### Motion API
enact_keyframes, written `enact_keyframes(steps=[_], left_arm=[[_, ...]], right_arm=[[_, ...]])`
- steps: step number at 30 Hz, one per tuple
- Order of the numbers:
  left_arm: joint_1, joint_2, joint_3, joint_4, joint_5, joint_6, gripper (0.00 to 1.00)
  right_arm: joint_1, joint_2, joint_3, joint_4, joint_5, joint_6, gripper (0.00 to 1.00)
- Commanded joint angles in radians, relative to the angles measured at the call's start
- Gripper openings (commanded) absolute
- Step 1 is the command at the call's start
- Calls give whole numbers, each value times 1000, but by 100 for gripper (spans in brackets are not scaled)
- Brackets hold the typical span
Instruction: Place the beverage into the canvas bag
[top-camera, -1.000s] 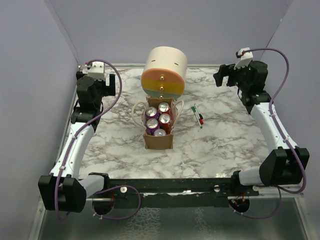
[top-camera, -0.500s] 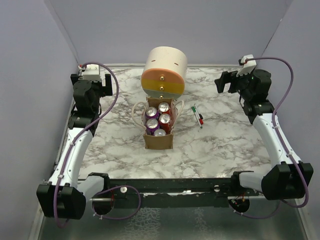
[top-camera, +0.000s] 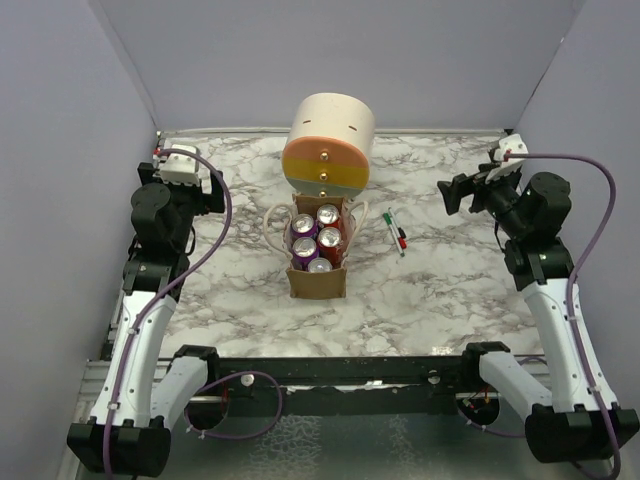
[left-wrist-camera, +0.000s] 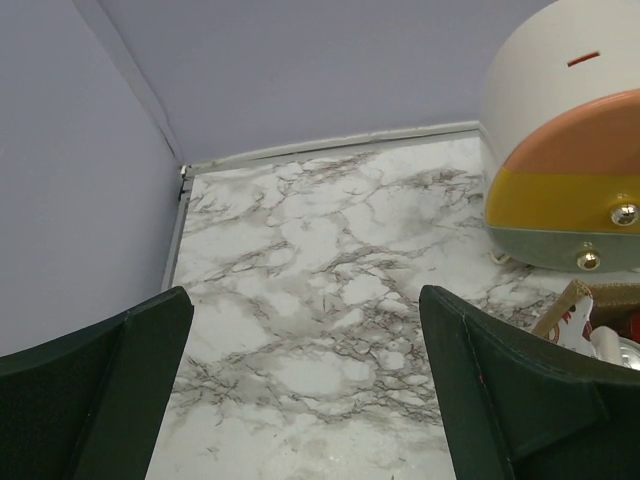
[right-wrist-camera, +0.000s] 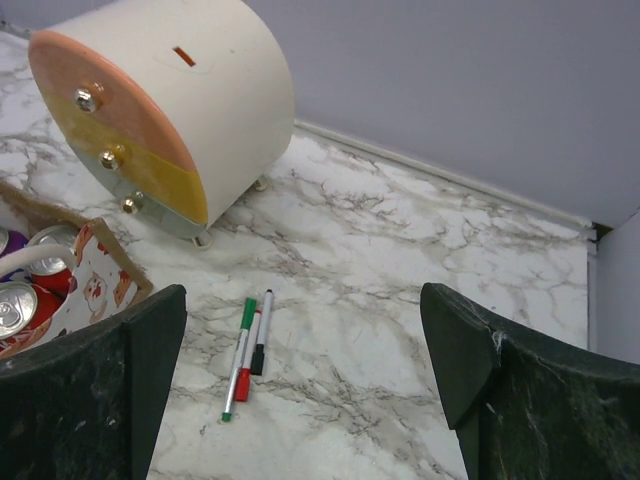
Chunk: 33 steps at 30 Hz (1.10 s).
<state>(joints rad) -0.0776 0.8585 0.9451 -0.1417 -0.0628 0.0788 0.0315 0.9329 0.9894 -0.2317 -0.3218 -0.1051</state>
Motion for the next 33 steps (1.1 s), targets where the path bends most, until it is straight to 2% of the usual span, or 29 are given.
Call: enact_keyframes(steps=[1,5,33], left_arm=[[5,-36,-13,-24,47,-4,99],[6,-77,-63,0,54,-21,99],[14,-85,-28,-92,120,4,99]], right_arm=[[-4,-68,12,-78,30,-65,100],[-4,-110,-11,-97,31,-76,99],[-4,-86,60,-191,12,-123,100]])
